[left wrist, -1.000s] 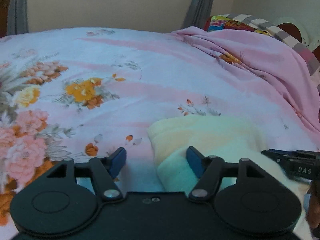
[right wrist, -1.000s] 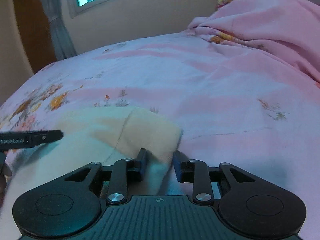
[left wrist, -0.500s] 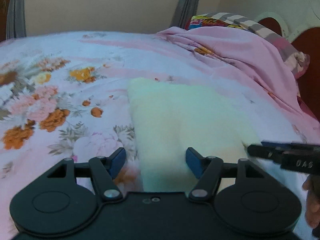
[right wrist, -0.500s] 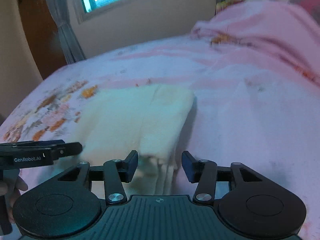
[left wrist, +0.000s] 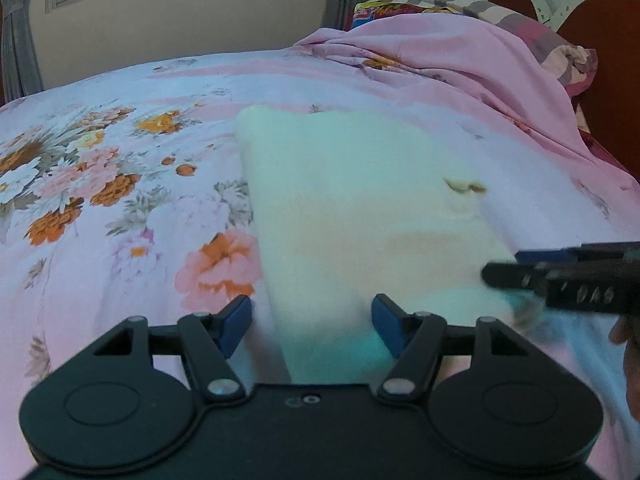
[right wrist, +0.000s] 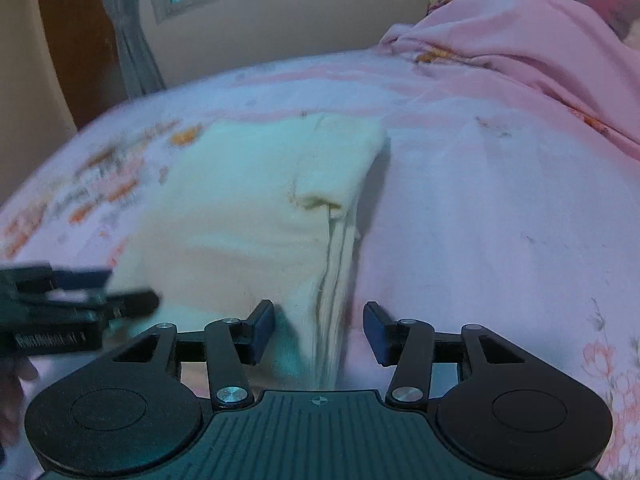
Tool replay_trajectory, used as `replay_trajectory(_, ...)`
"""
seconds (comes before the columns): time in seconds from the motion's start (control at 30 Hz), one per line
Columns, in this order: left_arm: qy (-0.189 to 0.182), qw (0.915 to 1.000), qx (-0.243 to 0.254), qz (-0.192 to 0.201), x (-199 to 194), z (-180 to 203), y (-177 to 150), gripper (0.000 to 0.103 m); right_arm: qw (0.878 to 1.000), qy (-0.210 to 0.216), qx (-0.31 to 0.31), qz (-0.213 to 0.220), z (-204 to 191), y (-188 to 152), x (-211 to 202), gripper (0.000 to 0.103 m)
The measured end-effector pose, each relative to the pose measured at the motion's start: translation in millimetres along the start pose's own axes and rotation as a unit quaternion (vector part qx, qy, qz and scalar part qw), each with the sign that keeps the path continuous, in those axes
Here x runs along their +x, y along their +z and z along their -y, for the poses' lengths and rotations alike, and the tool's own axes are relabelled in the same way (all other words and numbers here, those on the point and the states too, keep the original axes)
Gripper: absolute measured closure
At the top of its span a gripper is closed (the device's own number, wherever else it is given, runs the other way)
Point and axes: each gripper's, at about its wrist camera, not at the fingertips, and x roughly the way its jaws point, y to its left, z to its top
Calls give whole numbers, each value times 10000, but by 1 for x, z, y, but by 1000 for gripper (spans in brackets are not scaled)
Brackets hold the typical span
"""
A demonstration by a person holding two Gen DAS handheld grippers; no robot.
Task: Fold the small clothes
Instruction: 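Move both grippers to the end of the folded cream sweater strip, then grasp the sweater strip's end with both grippers and lift it over the strip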
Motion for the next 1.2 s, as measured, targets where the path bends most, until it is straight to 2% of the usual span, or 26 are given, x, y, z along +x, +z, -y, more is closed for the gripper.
replay_trajectory(0.07, -2, 10000, 87, 43, -3, 1, -7, 37, 9998, 80, -8, 165, 1, -4, -6, 55)
replay_trajectory(0.13, 29, 9998, 201, -14, -1, 3, -14, 36, 9998, 88, -101, -167, 4, -12, 4, 54)
replay_trajectory(0.2, 13, 9998, 206, -22, -6, 2, -16, 36, 9997, 207, 78, -120, 9, -11, 0, 54)
replay_trajectory(0.27, -73, 9998, 165, 113, -18, -4, -18, 37, 9984, 438, 333, 132, 18, -10, -14, 54)
replay_trajectory(0.4, -485, 9975, -322, 392, -25, -30, -22, 37, 9940, 747, 451, 661, 31, -10, -32, 54)
replay_trajectory(0.5, -788, 9915, -953, 417, -15, -55, -21, 38, 9906, 1003, 662, 655, 43, -6, -26, 54)
replay_trajectory(0.6, -881, 9866, -1324, 371, -3, -69, -18, 38, 9903, 965, 711, 698, 48, -3, -21, 54)
replay_trajectory(0.67, -914, 9864, -1339, 281, 5, -71, -17, 37, 9903, 1025, 720, 599, 48, -2, -14, 54)
replay_trajectory(0.73, -928, 9879, -1219, 227, 10, -71, -15, 37, 9953, 823, 498, -108, 43, -4, 11, 54)
replay_trajectory(0.77, -979, 9872, -1241, 226, 10, -73, -13, 38, 9959, 819, 394, 1, 42, -6, 11, 53)
replay_trajectory(0.83, -1347, 9793, -1492, 254, 10, -82, -12, 38, 9920, 1144, 495, 215, 46, -2, 4, 53)
replay_trajectory(0.9, -1768, 9664, -1828, 363, 14, -95, -9, 38, 9851, 1462, 780, 469, 56, 3, -1, 53)
replay_trajectory(1.0, -2198, 9497, -2198, 385, 32, -109, 1, 38, 9766, 1652, 1280, 507, 75, 14, 12, 49)
replay_trajectory(1.03, -2396, 9417, -2340, 331, 41, -114, 5, 38, 9729, 1737, 1437, 508, 81, 19, 19, 47)
replay_trajectory(1.1, -2949, 9177, -2656, 180, 64, -126, 11, 38, 9637, 1893, 1810, 515, 95, 27, 35, 23)
replay_trajectory(1.17, -3434, 8945, -2861, 55, 86, -133, 16, 38, 9483, 2331, 2116, 394, 107, 35, 54, 18)
replay_trajectory(1.2, -3540, 8878, -2940, 53, 95, -137, 18, 38, 9442, 2447, 2171, 381, 111, 39, 61, 18)
